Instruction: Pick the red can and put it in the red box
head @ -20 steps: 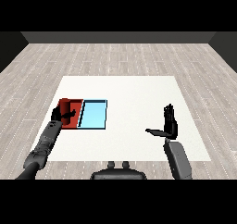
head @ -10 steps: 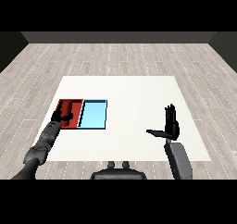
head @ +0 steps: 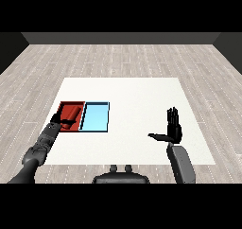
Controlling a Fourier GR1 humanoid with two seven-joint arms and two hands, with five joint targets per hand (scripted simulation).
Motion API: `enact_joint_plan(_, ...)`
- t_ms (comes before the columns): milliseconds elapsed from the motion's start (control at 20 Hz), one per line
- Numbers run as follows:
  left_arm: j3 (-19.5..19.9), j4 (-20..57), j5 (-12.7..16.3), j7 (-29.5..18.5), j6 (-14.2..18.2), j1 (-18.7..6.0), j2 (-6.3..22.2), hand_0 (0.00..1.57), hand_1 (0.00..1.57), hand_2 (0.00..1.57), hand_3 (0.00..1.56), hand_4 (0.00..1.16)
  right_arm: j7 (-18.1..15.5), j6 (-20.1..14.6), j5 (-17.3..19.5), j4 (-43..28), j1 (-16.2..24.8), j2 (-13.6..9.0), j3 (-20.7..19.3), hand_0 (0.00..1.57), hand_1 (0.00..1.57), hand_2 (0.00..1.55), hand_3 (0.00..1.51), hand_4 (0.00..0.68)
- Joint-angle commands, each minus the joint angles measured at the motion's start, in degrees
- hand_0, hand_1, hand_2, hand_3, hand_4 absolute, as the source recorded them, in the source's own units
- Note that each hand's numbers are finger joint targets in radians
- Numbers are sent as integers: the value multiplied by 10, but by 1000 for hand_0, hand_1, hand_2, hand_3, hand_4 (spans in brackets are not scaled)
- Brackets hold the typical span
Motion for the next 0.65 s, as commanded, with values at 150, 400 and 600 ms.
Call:
enact_joint_plan(150,101,-81,98,-152,84,48,-7,0,0,0,0,0,-8,25,-9,-4,-8,-16,-12,0,0,0,0,0)
enact_joint_plan(400,186,-201,194,-328,12,37,-54,0,0,0,0,0,17,19,-8,-22,-7,0,12,0,0,0,0,0)
enact_joint_plan(600,179,-286,213,-417,-53,60,-100,0,0,0,0,0,9,25,-9,-29,10,3,15,0,0,0,0,0)
